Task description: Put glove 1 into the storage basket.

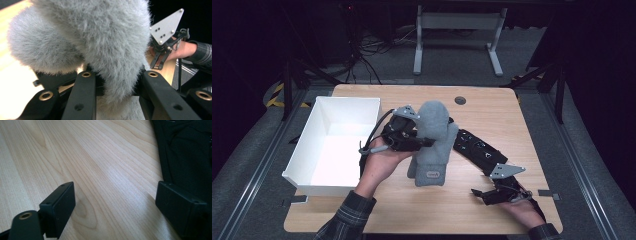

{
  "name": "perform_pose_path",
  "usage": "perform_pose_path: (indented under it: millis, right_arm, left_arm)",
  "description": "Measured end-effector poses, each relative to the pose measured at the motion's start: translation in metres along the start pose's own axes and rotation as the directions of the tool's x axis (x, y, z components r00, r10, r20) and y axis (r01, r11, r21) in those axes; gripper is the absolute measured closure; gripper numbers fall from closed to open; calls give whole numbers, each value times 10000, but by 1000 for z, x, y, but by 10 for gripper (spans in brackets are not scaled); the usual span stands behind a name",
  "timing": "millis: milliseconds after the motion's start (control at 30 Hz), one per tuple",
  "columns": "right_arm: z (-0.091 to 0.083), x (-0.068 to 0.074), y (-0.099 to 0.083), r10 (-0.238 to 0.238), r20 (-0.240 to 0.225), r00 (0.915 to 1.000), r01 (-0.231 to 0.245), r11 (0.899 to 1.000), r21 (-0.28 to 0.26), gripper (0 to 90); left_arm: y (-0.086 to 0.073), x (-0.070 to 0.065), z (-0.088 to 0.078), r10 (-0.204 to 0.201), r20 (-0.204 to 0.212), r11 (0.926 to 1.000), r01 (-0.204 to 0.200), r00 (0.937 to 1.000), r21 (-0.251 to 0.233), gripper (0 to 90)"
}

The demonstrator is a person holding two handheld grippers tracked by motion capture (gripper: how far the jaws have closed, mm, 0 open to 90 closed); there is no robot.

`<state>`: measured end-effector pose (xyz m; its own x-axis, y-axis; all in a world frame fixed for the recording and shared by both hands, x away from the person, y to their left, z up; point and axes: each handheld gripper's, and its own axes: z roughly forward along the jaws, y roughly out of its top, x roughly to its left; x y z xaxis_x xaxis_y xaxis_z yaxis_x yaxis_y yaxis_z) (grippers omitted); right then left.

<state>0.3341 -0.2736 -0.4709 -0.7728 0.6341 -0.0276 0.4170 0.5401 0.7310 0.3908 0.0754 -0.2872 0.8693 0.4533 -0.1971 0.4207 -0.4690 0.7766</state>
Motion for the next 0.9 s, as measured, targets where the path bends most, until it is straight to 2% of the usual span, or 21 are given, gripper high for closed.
perform_pose_path:
  millis: [233, 500, 767, 900]
  right_arm:
    - [0, 0, 0, 21, 4, 10000, -21, 10000, -1, 169]
    - [0, 0, 0, 28, 20, 10000, -28, 10000, 2, 168]
    - [0, 0, 0, 29, 48, 10000, -29, 10000, 2, 165]
    - [0, 0, 0, 44, 52, 10000, -44, 10000, 12, 165]
  left_arm:
    - [11, 7, -33, -40, -174, 9995, 34, 9998, -313, 743]
    - [15, 16, -70, -143, -620, 9982, 107, 9980, -582, 743]
    - [13, 25, -106, -359, -1176, 9956, 253, 9924, -905, 744]
    - [11, 30, -129, -505, -1520, 9934, 339, 9871, -1095, 744]
